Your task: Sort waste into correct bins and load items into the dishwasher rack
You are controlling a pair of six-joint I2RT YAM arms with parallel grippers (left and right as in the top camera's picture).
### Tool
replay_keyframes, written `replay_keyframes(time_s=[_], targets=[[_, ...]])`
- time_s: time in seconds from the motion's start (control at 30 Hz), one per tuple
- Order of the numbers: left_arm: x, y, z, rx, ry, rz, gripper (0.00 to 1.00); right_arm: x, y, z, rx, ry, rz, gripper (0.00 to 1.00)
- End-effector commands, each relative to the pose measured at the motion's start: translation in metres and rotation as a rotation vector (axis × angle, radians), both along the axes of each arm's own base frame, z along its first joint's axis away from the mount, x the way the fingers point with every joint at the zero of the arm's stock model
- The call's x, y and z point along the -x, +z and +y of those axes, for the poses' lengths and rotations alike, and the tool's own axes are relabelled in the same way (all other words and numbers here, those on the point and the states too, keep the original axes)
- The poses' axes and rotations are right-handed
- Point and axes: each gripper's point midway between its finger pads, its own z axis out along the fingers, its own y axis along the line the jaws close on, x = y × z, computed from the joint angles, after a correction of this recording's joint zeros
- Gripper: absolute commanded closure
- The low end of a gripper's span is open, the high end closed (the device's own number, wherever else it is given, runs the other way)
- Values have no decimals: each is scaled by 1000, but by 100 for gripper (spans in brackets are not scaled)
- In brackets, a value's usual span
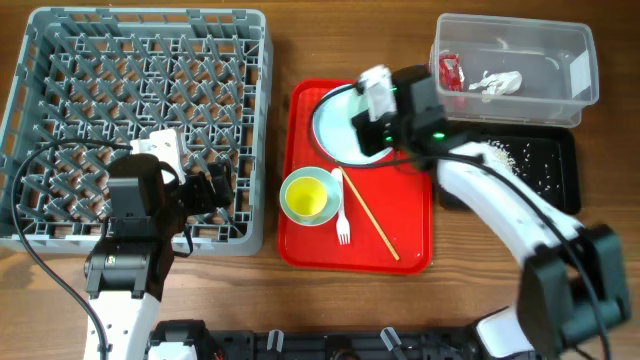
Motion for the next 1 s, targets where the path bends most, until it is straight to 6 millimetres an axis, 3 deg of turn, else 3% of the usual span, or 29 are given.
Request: replay_keyframes(time_s=[0.0,0.13,0.3,0.4,0.47,0.53,0.6,0.7,0.87,0.97], targets=[[-3,8,2,0,11,-21,0,3,-40,7,60,25,61,96],[-3,8,2,0,11,-21,0,10,-56,7,77,26,118,96],[-3,8,2,0,11,-20,0,16,-47,9,49,12,165,68],[-3,8,2,0,11,-20,0,17,-25,9,49,12,175,61],[-3,8,2,0,11,-21,0,20,1,12,29,25,174,57],[-3,8,2,0,11,-20,0,30,21,21,-31,64,202,56],[-3,8,2,1,11,-20,0,43,29,29,-96,89,256,56],[-3,8,2,1,11,-21,0,65,21,36,-116,104,373,56],[-3,8,2,1,11,-21,0,85,-10,31,37,35,448,54],[-3,8,2,0,10,-20,0,102,-27,39,73,69,486,54]])
